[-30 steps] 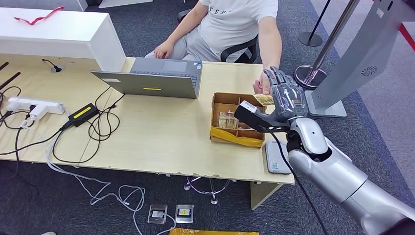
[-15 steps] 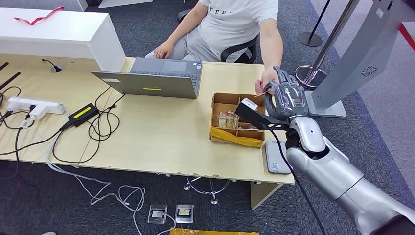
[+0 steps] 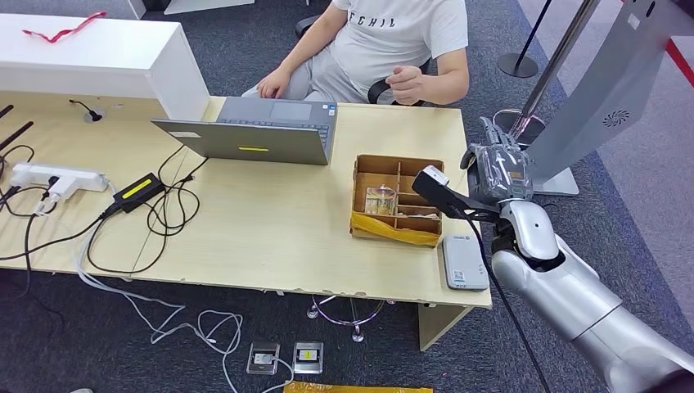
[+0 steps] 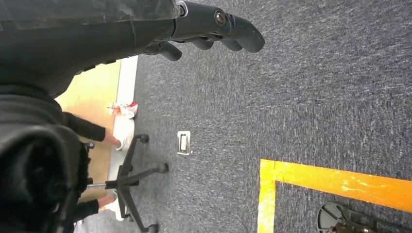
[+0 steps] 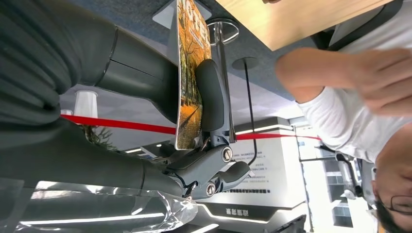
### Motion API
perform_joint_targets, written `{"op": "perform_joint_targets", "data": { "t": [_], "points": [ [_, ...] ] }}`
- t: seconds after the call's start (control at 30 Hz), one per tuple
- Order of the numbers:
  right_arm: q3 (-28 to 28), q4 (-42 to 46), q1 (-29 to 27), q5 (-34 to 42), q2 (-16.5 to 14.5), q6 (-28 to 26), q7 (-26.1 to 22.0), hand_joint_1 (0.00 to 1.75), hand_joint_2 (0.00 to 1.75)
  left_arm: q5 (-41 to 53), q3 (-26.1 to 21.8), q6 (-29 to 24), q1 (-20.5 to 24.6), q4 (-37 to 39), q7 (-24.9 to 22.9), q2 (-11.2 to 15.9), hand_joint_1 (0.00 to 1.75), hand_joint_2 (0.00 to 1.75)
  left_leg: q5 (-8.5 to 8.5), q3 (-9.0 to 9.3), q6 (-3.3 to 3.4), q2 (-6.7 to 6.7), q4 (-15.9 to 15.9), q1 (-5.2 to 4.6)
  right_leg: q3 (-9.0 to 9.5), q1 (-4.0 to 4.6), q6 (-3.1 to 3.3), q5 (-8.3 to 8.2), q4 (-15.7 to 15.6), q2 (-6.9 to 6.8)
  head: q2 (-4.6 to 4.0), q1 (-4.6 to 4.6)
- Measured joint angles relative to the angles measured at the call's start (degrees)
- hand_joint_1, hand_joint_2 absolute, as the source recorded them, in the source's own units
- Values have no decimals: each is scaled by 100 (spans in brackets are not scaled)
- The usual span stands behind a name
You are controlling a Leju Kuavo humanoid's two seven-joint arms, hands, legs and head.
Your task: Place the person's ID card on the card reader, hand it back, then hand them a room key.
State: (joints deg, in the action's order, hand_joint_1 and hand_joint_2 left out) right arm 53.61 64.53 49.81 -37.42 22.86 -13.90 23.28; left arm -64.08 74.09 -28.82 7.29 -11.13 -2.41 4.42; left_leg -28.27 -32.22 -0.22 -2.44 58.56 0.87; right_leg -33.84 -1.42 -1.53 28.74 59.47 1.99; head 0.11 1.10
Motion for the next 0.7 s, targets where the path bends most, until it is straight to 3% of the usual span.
{"op": "perform_joint_targets", "data": {
  "t": [0.7],
  "points": [
    [-204, -674, -613, 481, 303, -17, -107, 175, 175, 54, 1, 3, -2, 0, 79, -2, 0, 0, -2, 0, -3, 7, 0, -1, -1, -1, 0, 0, -1, 1, 1, 0]
  ]
}}
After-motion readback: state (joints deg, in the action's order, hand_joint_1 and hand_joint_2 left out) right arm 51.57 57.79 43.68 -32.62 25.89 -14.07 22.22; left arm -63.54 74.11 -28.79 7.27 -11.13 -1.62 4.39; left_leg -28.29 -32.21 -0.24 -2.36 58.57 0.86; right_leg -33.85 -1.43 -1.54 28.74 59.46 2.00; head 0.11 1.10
